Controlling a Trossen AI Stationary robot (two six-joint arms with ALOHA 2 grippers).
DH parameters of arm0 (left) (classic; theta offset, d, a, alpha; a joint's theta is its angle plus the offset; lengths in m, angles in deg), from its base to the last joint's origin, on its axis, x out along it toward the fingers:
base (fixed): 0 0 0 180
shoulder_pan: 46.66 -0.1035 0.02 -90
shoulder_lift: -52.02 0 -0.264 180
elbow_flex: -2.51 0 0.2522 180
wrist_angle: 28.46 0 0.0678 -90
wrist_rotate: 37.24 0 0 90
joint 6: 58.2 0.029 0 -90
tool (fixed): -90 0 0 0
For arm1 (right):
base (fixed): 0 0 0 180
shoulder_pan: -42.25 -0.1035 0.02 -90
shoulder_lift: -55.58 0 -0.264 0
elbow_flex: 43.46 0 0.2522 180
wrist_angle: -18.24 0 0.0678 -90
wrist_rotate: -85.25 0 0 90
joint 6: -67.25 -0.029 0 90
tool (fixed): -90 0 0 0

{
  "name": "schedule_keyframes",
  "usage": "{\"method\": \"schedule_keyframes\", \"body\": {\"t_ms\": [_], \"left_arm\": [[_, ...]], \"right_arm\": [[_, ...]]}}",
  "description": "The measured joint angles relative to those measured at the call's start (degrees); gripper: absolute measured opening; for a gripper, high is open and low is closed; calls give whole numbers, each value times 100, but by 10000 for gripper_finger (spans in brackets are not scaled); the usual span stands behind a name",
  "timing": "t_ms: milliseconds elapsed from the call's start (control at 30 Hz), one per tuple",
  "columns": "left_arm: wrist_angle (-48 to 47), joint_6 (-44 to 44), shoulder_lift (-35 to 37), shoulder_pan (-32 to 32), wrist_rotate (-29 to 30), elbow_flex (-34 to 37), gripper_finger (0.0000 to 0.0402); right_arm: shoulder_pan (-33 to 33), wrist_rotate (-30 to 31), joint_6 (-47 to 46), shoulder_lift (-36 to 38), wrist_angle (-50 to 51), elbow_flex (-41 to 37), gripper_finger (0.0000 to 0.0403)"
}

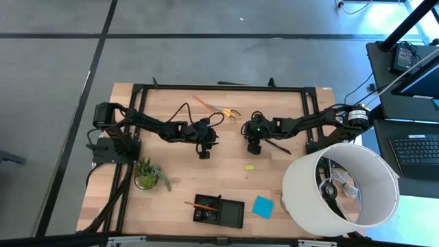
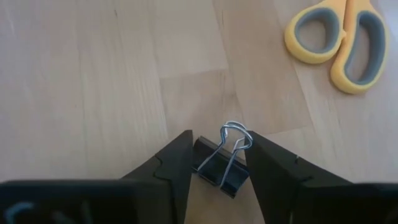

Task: Pick and place office supplies into organizer
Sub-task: Put the black binder clip into the black desk organizer

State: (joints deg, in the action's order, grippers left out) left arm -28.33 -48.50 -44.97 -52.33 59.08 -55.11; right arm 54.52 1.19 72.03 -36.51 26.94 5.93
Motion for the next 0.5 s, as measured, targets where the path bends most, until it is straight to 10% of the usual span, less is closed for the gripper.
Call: {"method": "schedule_keyframes", "body": {"t_ms": [500], "left_arm": [[0, 4, 0, 0, 0, 0, 120]], "right_arm": [[-3, -2, 0, 6, -21, 0, 26]]}}
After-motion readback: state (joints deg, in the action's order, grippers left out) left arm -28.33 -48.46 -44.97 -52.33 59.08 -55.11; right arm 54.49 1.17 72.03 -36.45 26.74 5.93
